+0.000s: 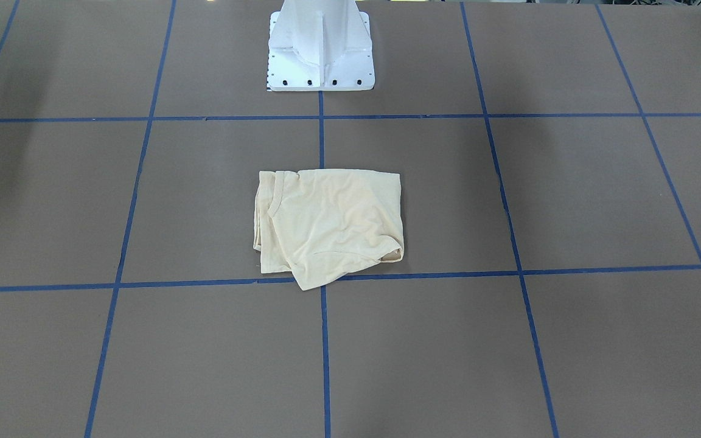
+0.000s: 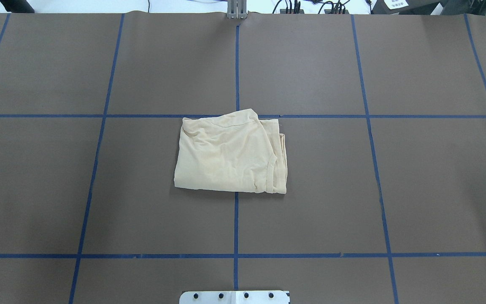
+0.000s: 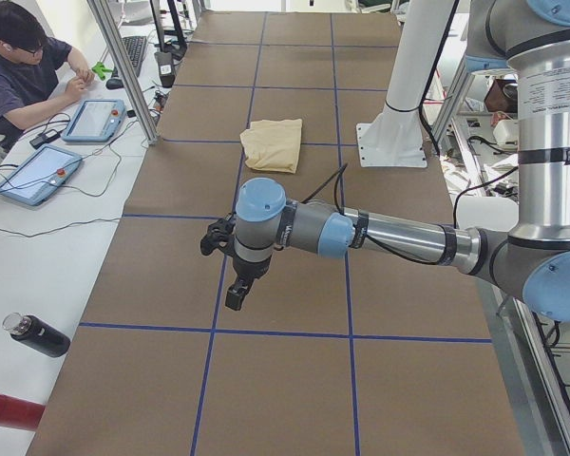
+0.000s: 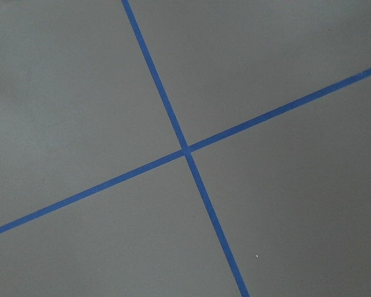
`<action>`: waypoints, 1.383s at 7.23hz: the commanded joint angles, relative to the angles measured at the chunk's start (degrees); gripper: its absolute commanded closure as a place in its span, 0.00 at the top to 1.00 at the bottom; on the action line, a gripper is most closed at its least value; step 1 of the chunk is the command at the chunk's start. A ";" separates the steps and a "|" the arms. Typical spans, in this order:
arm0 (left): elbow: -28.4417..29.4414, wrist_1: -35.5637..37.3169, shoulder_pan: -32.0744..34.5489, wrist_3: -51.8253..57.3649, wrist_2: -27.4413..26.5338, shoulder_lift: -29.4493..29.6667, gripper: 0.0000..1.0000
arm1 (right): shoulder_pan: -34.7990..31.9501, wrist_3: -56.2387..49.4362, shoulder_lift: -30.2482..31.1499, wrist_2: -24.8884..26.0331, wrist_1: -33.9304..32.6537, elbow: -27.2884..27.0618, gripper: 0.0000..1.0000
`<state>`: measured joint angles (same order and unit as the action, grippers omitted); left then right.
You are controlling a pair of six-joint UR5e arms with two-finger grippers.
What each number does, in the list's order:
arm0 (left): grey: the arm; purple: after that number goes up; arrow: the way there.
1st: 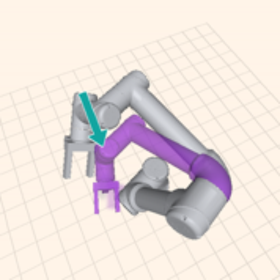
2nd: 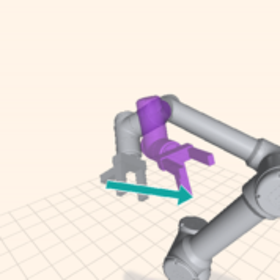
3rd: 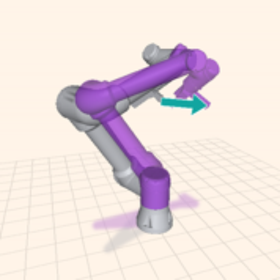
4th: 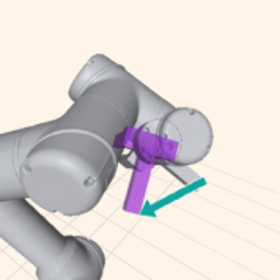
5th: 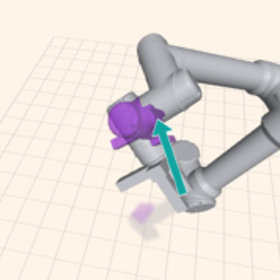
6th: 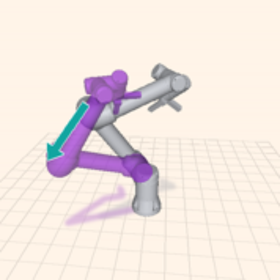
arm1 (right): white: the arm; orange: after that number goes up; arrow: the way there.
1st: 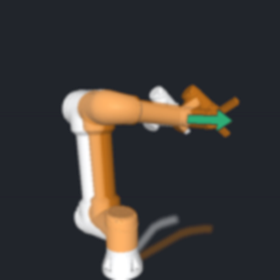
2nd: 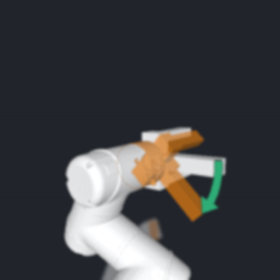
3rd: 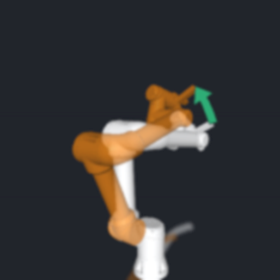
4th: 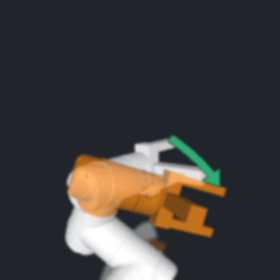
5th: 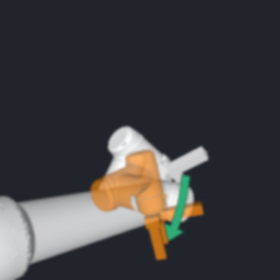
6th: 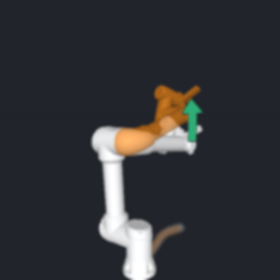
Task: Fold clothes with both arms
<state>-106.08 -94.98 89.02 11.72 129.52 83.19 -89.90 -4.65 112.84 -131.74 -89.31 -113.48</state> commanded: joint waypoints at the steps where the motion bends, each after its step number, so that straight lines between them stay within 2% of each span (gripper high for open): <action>1: 1.04 0.84 0.01 -6.48 3.17 -0.05 1.00 | -0.02 0.95 -0.34 -0.01 0.10 0.01 1.00; 4: 1.74 0.84 0.10 -7.76 4.16 -2.85 1.00 | -0.02 0.95 -0.34 -0.01 0.10 0.10 1.00; 7: 1.41 6.20 0.01 -7.33 3.99 -3.73 1.00 | -0.02 0.95 -0.34 -0.01 0.10 0.10 1.00; 10: 2.98 5.77 -0.25 -7.94 3.90 -2.33 1.00 | -0.02 0.95 -0.34 -0.09 0.10 0.10 1.00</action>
<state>-103.47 -89.05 88.84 3.93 133.47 80.30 -89.91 -3.69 112.50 -131.81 -89.21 -113.38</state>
